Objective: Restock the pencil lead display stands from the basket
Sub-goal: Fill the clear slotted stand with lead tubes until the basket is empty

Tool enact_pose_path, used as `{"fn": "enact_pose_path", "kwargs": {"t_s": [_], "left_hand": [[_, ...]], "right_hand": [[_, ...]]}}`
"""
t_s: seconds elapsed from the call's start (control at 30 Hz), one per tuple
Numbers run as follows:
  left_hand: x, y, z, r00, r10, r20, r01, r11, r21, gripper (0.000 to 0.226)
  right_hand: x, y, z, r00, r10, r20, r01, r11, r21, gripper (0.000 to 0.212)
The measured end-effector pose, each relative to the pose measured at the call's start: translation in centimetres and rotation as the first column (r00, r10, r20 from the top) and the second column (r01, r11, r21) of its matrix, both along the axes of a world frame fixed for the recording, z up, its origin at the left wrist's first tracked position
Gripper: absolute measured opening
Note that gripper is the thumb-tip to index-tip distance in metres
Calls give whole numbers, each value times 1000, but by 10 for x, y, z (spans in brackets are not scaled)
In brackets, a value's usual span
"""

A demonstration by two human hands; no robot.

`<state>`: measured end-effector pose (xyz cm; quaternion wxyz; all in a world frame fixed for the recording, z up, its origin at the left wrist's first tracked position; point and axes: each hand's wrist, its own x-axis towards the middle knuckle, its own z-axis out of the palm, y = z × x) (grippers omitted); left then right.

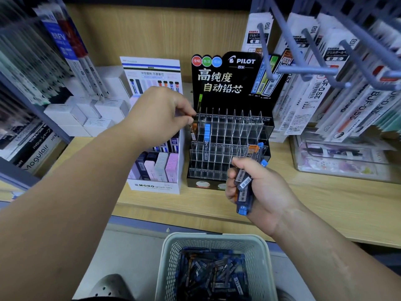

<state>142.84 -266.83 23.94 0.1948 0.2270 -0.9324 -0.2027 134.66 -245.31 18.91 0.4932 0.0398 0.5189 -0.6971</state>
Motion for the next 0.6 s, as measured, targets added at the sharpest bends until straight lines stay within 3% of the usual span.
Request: {"fn": "enact_pose_path", "kwargs": {"t_s": [0.17, 0.27, 0.37, 0.5, 0.6], "left_hand": [[-4, 8, -7, 1000, -1, -9, 0, 995, -97, 11], [-5, 10, -19, 1000, -22, 23, 26, 974, -225, 11], [-5, 14, -25, 994, 62, 85, -26, 926, -376, 10], [-6, 19, -29, 992, 71, 102, -24, 915, -402, 10], [-4, 22, -25, 998, 60, 17, -49, 925, -378, 9]], "right_hand": [[0, 0, 0, 1000, 18, -13, -18, 1000, -6, 13], [0, 0, 1, 997, 57, -44, -58, 998, -23, 13], [1, 1, 3, 988, 133, -80, -138, 988, -66, 11], [2, 2, 4, 963, 238, -130, -252, 961, -110, 11], [2, 3, 4, 946, 279, -164, -299, 948, -108, 13]]}}
